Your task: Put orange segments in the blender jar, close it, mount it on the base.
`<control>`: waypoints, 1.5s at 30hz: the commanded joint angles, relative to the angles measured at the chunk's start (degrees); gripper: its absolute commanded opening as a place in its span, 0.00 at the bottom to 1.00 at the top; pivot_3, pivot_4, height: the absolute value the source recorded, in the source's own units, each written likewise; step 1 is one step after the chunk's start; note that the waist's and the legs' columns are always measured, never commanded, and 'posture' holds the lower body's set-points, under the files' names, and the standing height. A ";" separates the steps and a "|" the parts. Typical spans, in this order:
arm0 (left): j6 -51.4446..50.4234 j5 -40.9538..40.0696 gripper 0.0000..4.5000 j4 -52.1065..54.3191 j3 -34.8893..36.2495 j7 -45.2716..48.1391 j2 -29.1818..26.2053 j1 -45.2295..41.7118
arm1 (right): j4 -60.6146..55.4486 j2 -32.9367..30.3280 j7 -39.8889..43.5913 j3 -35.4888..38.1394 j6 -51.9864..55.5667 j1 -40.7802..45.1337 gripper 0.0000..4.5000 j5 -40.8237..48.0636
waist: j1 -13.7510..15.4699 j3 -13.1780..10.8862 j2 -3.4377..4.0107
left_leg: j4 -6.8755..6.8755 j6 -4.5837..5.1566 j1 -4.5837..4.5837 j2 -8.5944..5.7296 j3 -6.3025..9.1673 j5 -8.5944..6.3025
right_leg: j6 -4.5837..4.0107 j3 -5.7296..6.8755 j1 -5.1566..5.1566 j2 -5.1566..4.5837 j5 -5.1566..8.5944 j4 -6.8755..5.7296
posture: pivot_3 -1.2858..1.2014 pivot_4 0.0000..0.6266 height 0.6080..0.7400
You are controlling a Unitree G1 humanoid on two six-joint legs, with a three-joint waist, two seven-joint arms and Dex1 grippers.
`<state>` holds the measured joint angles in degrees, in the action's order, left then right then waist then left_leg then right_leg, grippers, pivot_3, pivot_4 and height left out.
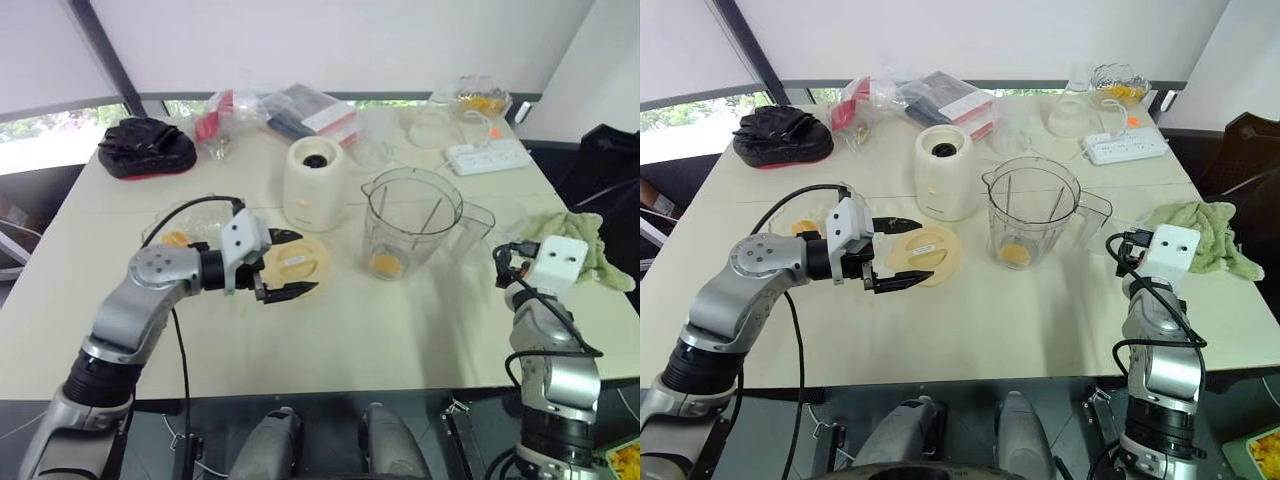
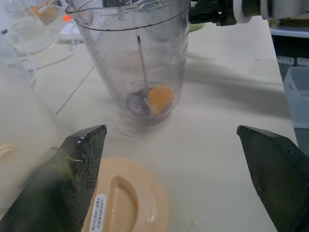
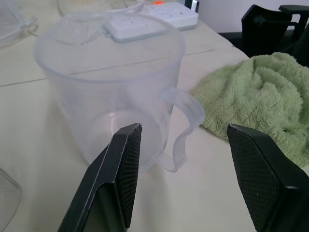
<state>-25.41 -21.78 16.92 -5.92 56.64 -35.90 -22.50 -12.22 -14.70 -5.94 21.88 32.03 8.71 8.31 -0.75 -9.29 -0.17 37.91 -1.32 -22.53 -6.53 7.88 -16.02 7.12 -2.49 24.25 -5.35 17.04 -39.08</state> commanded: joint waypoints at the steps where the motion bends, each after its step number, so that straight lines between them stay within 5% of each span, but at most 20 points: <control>1: 0.87 -0.04 1.00 1.91 0.77 -0.28 -0.63 -0.09 | 1.33 -1.06 -0.21 0.49 -2.71 1.98 0.64 -1.01 | -0.03 0.00 0.00 | 0.00 0.00 0.00 0.00 -0.01 0.00 | 0.00 0.00 0.00 0.00 0.00 0.00 | 0.52 0.24 1.00; 21: 0.38 -0.18 1.00 2.88 0.58 -1.04 -0.73 0.18 | 8.99 -3.73 -1.21 2.06 -9.47 3.92 0.64 -2.99 | -0.05 0.00 0.00 | -0.01 0.00 0.01 0.01 -0.01 0.00 | 0.00 -0.01 0.00 0.01 0.00 0.00 | 0.52 0.24 1.00; 45: 0.12 0.11 1.00 3.19 0.57 -1.31 -0.97 -0.20 | 32.54 -7.76 -0.73 0.52 -21.87 13.55 0.64 -3.80 | -0.23 0.00 0.00 | -0.01 -0.01 0.01 0.01 -0.05 0.00 | 0.00 -0.02 0.00 0.02 0.00 0.00 | 0.52 0.24 1.00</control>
<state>-25.59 -21.73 18.20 -5.91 55.66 -36.17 -22.16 20.40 -21.36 -6.77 22.20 11.74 20.97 4.74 -0.98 -9.29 -0.18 37.91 -1.32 -22.52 -6.51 7.84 -16.02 7.12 -2.51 24.26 -5.32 17.04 -39.08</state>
